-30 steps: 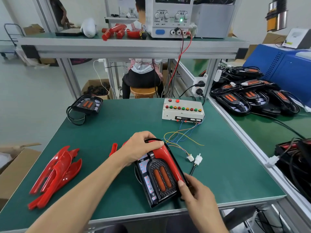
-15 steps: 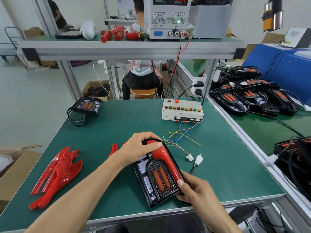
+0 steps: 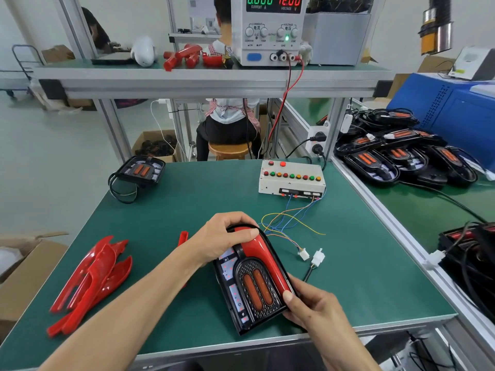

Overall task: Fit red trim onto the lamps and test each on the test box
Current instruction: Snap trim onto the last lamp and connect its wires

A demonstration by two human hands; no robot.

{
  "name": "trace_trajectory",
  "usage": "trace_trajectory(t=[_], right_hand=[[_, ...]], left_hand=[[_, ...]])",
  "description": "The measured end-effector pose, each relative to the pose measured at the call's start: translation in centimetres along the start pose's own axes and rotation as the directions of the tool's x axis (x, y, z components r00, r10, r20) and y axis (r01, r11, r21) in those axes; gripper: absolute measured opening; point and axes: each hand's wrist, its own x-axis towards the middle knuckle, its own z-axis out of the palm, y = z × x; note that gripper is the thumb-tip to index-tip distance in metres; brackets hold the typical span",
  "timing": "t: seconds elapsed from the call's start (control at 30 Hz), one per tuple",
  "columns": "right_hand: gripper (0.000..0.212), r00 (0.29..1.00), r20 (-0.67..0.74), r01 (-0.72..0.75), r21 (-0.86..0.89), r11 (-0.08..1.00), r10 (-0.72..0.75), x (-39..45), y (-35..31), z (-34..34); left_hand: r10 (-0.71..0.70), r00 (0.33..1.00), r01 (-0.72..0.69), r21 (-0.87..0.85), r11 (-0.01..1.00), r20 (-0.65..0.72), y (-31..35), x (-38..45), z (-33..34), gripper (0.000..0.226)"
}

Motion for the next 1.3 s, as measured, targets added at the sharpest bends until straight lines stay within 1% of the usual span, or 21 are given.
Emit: trace_trajectory(t=[0.1, 0.17, 0.27, 0.3, 0.37, 0.4, 0.47, 0.53, 0.6, 0.7, 0.77, 0.8, 0.83, 0.9, 0.93, 0.97, 1.07, 1.13, 1.17, 1.23, 1.3], right_hand=[[0.041, 1.0, -0.005, 0.007, -0.018, 1.0, -0.007, -0.1, -0.1, 0.1], [0.041, 1.0, 0.002, 0.007, -0.024, 1.0, -0.007, -0.1, -0.2, 0.1], [0.038, 1.0, 0.006, 0.008, -0.009, 1.0, -0.008, -0.2, -0.4, -0.1], [0.036, 1.0, 0.0, 0.008, 0.004, 1.0, -0.008, -0.2, -0.4, -0.2], [0.035, 1.0, -0.018, 0.007, 0.01, 1.0, -0.006, -0.2, -0.3, -0.3], [0.036, 1.0, -0.024, 0.005, -0.006, 1.0, -0.005, -0.2, -0.3, -0.4], [0.036, 0.999, -0.033, 0.012, -0.089, 0.996, -0.015, -0.2, -0.6, -0.4], [0.031, 0.998, -0.016, 0.053, -0.211, 0.976, -0.058, -0.3, -1.4, -0.4], [0.024, 0.99, 0.021, 0.137, -0.382, 0.914, -0.14, -0.3, -2.3, -0.4], [0.024, 0.956, -0.018, 0.205, -0.673, 0.711, -0.292, 0.5, -3.6, 0.3], [0.032, 0.929, -0.011, 0.235, -0.756, 0.611, -0.37, 1.5, -4.0, 1.0], [0.035, 0.926, -0.006, 0.245, -0.752, 0.612, -0.378, 1.9, -4.1, 1.3], [0.037, 0.934, -0.008, 0.254, -0.688, 0.679, -0.357, 2.3, -4.2, 1.5], [0.04, 0.976, -0.001, 0.2, -0.397, 0.896, -0.218, 2.8, -4.4, 2.0], [0.043, 0.988, 0.012, 0.152, -0.27, 0.951, -0.155, 2.9, -4.4, 2.2], [0.046, 0.992, 0.009, 0.126, -0.217, 0.968, -0.127, 3.1, -4.3, 2.2], [0.054, 0.991, 0.003, 0.13, -0.241, 0.962, -0.134, 3.3, -4.2, 2.2], [0.06, 0.993, -0.008, 0.116, -0.214, 0.97, -0.12, 3.4, -4.4, 2.3], [0.066, 0.993, -0.01, 0.111, -0.214, 0.971, -0.115, 3.4, -4.6, 2.4], [0.066, 0.995, -0.01, 0.098, -0.225, 0.969, -0.103, 3.5, -5.3, 2.7], [0.071, 0.994, -0.013, 0.1, -0.212, 0.972, -0.105, 3.7, -5.7, 2.8]], left_hand=[[-0.009, 1.0, 0.009, 0.009, 1.0, 0.005, 0.1, -0.1, -0.1, 0.017], [-0.019, 1.0, 0.019, -0.003, 1.0, 0.015, 0.2, -0.2, -0.2, 0.027], [-0.143, 0.99, 0.144, -0.174, 0.974, 0.02, 0.5, -0.5, -0.6, 0.052], [-0.183, 0.983, 0.182, -0.181, 0.966, 0.016, 0.5, -0.5, -0.8, 0.052], [-0.245, 0.969, 0.248, -0.133, 0.96, 0.038, 0.5, -0.5, -0.8, 0.037], [-0.259, 0.964, 0.265, -0.146, 0.953, 0.054, 0.5, -0.7, -0.7, 0.029], [-0.25, 0.966, 0.258, -0.214, 0.942, 0.064, 0.5, -0.9, -0.5, 0.023], [-0.234, 0.971, 0.239, -0.234, 0.942, 0.049, 0.6, -1.0, -0.5, 0.023], [-0.215, 0.976, 0.219, -0.238, 0.946, 0.041, 0.8, -1.0, -0.3, 0.022], [-0.181, 0.983, 0.178, -0.248, 0.952, 0.011, 1.3, -0.6, -0.1, 0.016], [-0.159, 0.987, 0.158, -0.215, 0.964, 0.015, 1.7, -0.4, 0.1, 0.016], [-0.151, 0.988, 0.152, -0.194, 0.969, 0.023, 1.9, -0.4, 0.2, 0.018], [-0.143, 0.989, 0.145, -0.178, 0.973, 0.025, 2.1, -0.4, 0.3, 0.02], [-0.132, 0.991, 0.131, -0.183, 0.974, 0.012, 2.3, -0.4, 0.4, 0.016], [-0.124, 0.992, 0.123, -0.194, 0.973, 0.006, 2.4, -0.4, 0.5, 0.013], [-0.114, 0.993, 0.112, -0.198, 0.974, 0.002, 2.5, -0.4, 0.5, 0.013], [-0.111, 0.994, 0.11, -0.181, 0.977, 0.002, 2.7, -0.5, 0.6, 0.01], [-0.111, 0.994, 0.112, -0.181, 0.977, 0.016, 2.8, -0.5, 0.8, 0.011], [-0.105, 0.994, 0.109, -0.176, 0.978, 0.028, 2.9, -0.5, 0.9, 0.016], [-0.09, 0.995, 0.097, -0.155, 0.983, 0.051, 3.3, -0.5, 1.3, 0.029], [-0.095, 0.994, 0.102, -0.15, 0.983, 0.055, 3.6, -0.4, 1.4, 0.033]])
